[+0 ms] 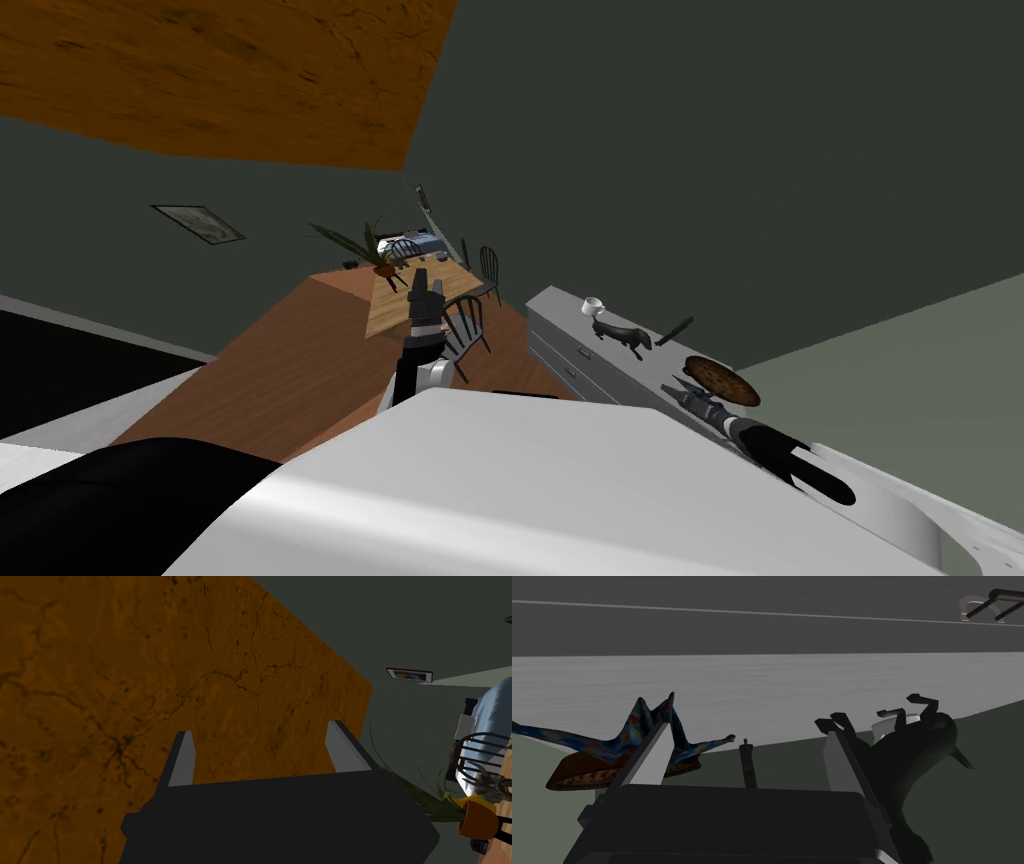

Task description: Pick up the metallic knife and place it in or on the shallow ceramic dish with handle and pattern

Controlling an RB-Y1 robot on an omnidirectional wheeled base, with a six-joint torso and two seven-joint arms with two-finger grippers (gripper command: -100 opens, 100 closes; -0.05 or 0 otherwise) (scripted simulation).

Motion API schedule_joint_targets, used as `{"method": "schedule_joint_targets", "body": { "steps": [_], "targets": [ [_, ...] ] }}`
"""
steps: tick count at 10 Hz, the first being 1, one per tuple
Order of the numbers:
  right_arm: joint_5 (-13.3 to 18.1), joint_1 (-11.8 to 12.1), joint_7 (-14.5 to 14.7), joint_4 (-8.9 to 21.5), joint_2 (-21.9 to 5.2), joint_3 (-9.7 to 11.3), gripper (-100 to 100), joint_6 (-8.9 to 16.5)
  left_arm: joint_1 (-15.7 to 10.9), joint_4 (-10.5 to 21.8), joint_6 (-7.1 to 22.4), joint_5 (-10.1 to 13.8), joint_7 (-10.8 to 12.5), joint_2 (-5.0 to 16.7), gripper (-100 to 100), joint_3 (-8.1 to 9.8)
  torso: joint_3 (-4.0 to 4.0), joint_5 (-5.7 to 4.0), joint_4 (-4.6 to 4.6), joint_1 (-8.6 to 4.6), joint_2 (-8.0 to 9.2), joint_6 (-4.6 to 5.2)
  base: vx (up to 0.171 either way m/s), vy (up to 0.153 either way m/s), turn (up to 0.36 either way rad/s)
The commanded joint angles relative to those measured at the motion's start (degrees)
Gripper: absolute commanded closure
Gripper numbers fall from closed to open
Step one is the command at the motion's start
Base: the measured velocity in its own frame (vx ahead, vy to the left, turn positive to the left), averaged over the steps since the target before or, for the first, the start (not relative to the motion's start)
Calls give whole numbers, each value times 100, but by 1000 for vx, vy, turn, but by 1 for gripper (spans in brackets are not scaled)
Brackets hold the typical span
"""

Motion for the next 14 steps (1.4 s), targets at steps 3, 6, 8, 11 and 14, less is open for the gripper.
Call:
{"method": "schedule_joint_targets", "body": {
  "steps": [3,6,8,11,14],
  "targets": [
    [81,-170,-96,155,-532,38,-100,-32,0,0,0,0,0,0,0,0,1,3,3,0,0,-6,45,-54,121],
    [167,-308,-140,278,-859,51,-100,-73,0,0,0,0,0,0,0,0,-8,-1,0,-23,-17,-9,71,-101,147],
    [237,-420,-174,360,-1106,59,-100,-116,0,0,0,0,0,0,0,0,-5,0,1,-7,-10,-7,59,-66,116],
    [295,-567,-209,439,-1282,114,-100,-152,0,0,0,0,0,1,0,1,-11,-4,-2,-24,-22,-6,71,-97,118],
    [368,-637,-94,639,-1038,73,-100,-150,0,0,0,0,0,-1,0,-1,4,3,4,16,4,-4,24,-18,50]
  ]
}}
